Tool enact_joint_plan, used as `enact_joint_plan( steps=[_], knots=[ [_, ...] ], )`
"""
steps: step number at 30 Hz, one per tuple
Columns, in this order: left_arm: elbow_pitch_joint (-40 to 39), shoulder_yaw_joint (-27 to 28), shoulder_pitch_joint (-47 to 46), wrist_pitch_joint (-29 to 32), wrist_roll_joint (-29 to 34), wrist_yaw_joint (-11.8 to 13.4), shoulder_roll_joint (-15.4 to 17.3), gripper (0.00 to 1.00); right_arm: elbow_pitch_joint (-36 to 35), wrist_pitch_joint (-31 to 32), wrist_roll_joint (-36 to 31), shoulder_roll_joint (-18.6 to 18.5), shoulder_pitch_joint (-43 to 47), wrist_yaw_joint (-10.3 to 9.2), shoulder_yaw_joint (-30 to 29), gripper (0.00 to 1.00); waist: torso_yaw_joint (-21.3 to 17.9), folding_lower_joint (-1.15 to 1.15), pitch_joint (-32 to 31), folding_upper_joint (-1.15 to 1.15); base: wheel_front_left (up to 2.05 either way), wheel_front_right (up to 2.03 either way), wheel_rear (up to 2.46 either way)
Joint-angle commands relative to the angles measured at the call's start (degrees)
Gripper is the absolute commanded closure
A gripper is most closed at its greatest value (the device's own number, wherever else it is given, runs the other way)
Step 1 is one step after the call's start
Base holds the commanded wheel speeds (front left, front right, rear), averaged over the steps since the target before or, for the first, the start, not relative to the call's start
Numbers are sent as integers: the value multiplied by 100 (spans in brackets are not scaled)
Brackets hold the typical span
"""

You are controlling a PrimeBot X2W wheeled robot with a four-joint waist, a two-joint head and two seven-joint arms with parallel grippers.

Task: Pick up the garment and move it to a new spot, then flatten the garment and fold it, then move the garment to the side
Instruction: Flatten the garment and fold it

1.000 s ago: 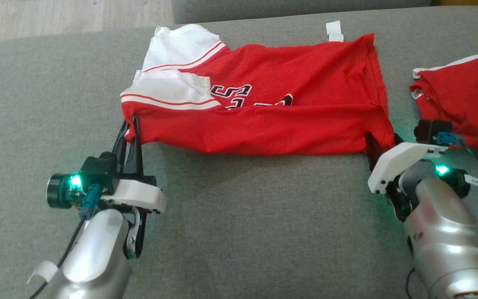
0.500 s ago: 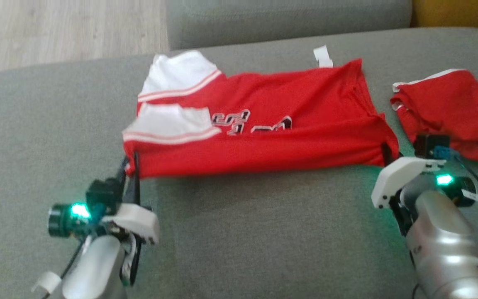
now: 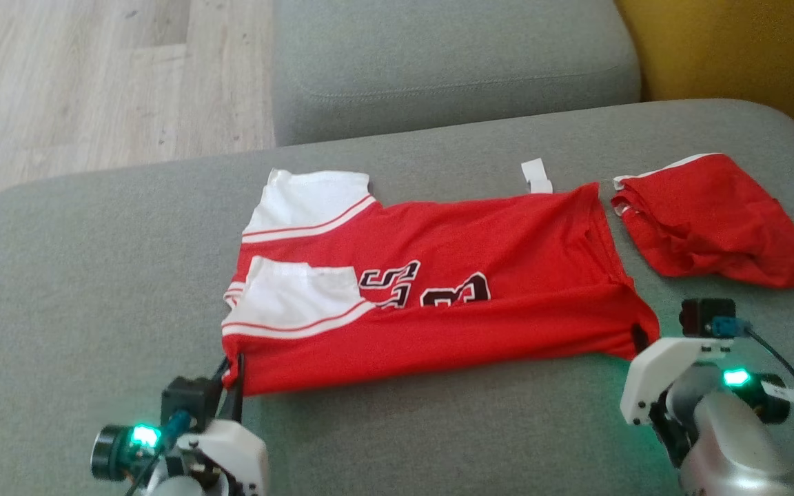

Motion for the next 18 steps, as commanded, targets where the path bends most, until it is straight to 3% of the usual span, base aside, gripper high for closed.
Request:
enact_joint_plan(
  steps=[1, 6, 7, 8, 9, 10, 11, 12, 18],
  knots=[
    [-235, 192, -139, 24, -64, 34, 190, 100, -325, 39, 110, 18, -36, -5, 176, 100, -57, 1, -60, 0, 0, 0, 0],
    [-682, 98, 125, 274, -66, 117, 235, 100, -1206, 342, 564, 18, 538, -5, 329, 100, -123, 1, -71, 0, 0, 0, 0],
    [-757, 86, 149, 314, -63, 142, 237, 100, -1405, 337, 582, 18, 641, -5, 294, 44, -129, 1, -63, 0, 0, 0, 0],
    [-836, 78, 161, 319, -55, 165, 237, 92, -1606, 295, 610, 18, 733, -5, 211, 0, -136, 1, -51, 0, 0, 0, 0],
    [-897, 76, 168, 302, -49, 183, 240, 70, -1780, 261, 664, 18, 813, -5, 122, 0, -141, 1, -36, 0, 0, 0, 0],
    [-936, 73, 173, 289, -47, 198, 239, 60, -1943, 209, 723, 18, 882, -5, 55, 0, -144, 1, -21, 0, 0, 0, 0],
    [-962, 66, 169, 261, -30, 213, 244, 22, -2096, 135, 810, 18, 940, -5, 14, 0, -145, 1, -6, 0, 0, 0, 0],
    [-984, 73, 152, 204, -21, 232, 240, 0, -2246, 34, 940, 18, 984, -5, 8, 0, -143, 1, 21, 0, 0, 0, 0],
    [-1188, 365, -111, -536, -25, 493, 150, 0, -3055, -948, 1404, 18, 1190, -5, 140, 0, -179, 1, 243, 0, 0, 0, 0]
  ],
)
